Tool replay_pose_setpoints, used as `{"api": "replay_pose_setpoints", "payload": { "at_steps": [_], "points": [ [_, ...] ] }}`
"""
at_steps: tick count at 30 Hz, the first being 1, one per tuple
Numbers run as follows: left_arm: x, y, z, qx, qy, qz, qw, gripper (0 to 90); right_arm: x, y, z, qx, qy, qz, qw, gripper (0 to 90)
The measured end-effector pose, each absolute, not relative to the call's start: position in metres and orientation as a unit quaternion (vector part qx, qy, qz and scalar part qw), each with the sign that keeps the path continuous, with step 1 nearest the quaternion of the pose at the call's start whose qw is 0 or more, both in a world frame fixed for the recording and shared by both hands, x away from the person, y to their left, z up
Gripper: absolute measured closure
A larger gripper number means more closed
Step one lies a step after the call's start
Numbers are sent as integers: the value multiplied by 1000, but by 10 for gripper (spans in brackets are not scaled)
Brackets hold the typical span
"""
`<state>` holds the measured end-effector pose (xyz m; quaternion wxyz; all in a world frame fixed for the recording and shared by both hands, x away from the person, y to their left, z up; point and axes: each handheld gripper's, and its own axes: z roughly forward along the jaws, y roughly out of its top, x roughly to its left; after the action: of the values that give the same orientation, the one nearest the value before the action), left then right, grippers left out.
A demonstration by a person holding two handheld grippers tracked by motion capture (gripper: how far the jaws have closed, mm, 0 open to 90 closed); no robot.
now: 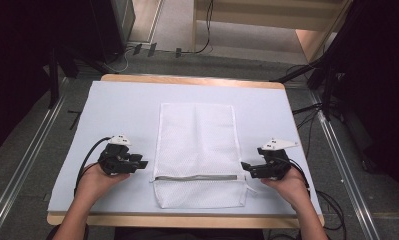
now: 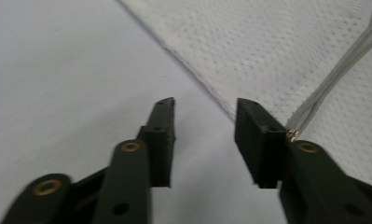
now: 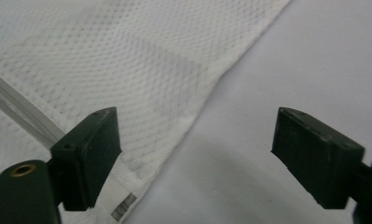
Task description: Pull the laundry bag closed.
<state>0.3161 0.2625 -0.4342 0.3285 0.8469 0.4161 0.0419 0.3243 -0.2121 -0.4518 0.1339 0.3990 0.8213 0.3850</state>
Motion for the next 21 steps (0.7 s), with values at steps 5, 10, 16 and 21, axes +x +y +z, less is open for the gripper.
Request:
{"api": "replay_pose_setpoints", "payload": {
  "at_steps": [5, 10, 16, 21],
  "points": [
    [319, 269, -438, 833, 441, 40, 331, 476, 321, -207, -453, 381, 828, 395, 113, 343],
    [320, 278, -437, 819, 453, 21, 352, 487, 319, -206, -450, 382, 829, 389, 122, 399],
    [318, 278, -437, 821, 443, 15, 360, 514, 319, -207, -452, 400, 824, 386, 112, 402],
    [314, 280, -435, 821, 439, 10, 364, 539, 318, -203, -455, 404, 826, 381, 97, 400]
  ]
}}
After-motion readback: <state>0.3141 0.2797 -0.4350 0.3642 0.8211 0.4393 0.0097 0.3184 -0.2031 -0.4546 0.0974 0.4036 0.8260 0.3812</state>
